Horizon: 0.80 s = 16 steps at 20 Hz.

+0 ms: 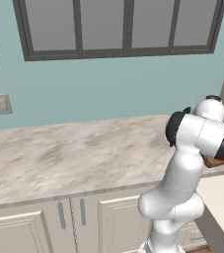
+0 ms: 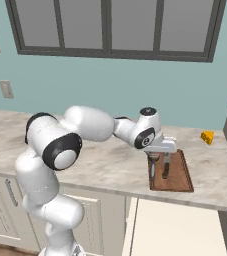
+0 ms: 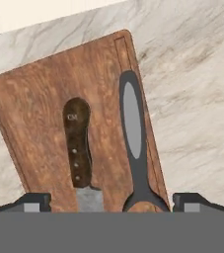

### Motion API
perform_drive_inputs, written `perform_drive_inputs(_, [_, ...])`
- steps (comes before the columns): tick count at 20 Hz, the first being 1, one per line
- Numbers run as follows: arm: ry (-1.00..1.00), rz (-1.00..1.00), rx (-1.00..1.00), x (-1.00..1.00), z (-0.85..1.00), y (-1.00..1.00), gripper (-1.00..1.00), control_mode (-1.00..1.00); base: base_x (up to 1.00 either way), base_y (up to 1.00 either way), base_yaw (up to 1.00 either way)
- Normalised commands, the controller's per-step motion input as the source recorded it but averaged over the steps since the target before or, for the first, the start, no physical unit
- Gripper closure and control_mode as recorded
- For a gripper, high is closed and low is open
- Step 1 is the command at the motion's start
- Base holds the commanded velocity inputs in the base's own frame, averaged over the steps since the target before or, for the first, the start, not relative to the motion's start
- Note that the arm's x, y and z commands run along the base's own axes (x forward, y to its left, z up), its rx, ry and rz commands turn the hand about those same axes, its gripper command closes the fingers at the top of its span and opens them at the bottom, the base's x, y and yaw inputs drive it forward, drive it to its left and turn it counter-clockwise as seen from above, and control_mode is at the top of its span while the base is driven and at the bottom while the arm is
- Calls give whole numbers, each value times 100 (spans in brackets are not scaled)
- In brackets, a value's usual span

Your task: Open the drawer on the right and place the cutting tools on the cutting board.

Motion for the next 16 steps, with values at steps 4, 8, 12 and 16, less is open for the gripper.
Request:
perform_drive_inputs(4, [-22, 0, 0, -93, 66, 63, -100, -100, 0, 0, 0])
perform_drive_inputs(8, [-23, 0, -6, -100, 26, 97, -100, -100, 0, 0, 0])
perform_drive_inputs(12, [-16, 0, -5, -100, 9, 100, -100, -100, 0, 0, 0])
perform_drive_inputs(16, [-11, 0, -7, -100, 46, 100, -100, -100, 0, 0, 0])
